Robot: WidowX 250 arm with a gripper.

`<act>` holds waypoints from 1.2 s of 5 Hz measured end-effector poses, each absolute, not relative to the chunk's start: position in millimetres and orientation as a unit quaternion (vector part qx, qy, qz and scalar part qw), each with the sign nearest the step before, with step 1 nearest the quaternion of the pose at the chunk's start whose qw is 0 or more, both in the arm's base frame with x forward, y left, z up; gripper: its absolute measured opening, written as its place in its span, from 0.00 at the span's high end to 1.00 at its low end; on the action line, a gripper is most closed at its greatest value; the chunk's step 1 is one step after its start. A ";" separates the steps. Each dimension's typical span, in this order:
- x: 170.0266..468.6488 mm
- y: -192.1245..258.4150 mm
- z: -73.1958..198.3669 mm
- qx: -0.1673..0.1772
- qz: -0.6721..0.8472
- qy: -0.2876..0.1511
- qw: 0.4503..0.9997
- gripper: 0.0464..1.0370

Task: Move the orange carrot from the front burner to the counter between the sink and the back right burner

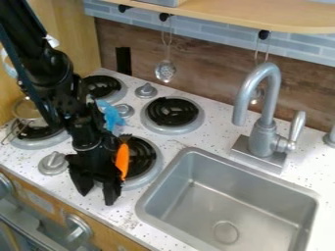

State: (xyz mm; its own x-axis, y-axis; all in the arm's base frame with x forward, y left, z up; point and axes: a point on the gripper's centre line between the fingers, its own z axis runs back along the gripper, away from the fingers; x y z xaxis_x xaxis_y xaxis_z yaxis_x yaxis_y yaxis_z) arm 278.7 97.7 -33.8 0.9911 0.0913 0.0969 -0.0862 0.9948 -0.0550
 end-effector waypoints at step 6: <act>327.1 85.8 51.4 -0.027 0.289 -0.192 0.938 0.04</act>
State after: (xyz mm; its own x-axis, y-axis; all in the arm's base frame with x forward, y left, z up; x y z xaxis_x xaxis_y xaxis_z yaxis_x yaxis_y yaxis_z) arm 327.1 85.8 51.4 0.7599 0.5518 0.3436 -0.5311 0.8318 -0.1612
